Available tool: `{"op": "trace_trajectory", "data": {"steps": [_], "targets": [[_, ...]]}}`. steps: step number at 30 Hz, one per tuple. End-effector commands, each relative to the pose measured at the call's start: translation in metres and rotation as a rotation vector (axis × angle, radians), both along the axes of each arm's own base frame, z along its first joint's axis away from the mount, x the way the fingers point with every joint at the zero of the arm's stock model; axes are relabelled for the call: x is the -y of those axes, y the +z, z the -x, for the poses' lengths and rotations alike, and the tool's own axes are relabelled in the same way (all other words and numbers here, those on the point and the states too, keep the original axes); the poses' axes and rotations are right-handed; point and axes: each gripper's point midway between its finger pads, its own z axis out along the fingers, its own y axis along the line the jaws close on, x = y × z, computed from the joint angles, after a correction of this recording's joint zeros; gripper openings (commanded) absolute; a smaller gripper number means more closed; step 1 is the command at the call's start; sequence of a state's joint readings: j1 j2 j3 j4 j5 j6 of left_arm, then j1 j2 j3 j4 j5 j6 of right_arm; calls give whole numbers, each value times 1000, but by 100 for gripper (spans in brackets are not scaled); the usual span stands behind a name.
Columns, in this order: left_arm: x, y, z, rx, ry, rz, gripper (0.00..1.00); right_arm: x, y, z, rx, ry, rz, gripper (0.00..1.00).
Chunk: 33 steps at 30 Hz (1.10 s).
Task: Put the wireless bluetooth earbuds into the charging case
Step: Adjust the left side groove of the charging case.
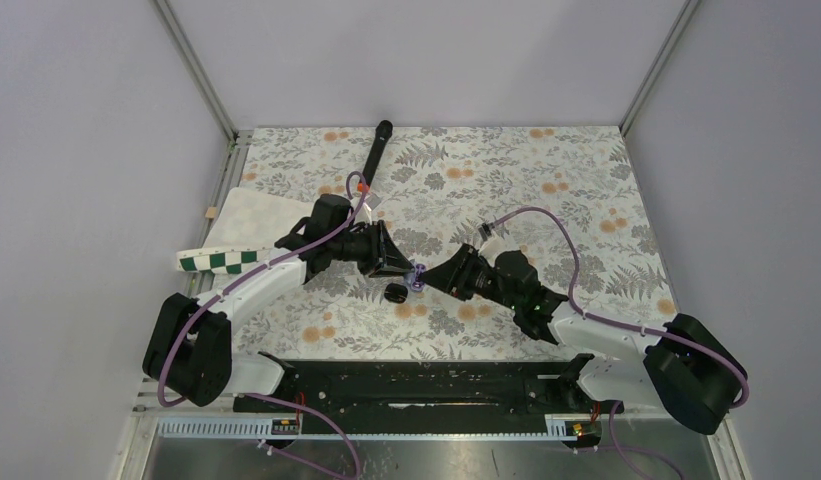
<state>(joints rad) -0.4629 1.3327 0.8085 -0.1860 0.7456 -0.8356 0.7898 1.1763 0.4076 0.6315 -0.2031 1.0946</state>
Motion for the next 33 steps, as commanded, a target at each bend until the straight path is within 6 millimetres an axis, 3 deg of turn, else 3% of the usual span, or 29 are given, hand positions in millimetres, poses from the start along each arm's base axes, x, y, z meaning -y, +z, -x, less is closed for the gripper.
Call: {"op": "trace_trajectory", "data": {"steps": [1,33], "targets": [[3,15,-9,60,2,37,0,1,10,-1,26,-13,-38,43],[3,11,-8,55,2,31,0,-2,39,-1,88,11,-67,42]]}}
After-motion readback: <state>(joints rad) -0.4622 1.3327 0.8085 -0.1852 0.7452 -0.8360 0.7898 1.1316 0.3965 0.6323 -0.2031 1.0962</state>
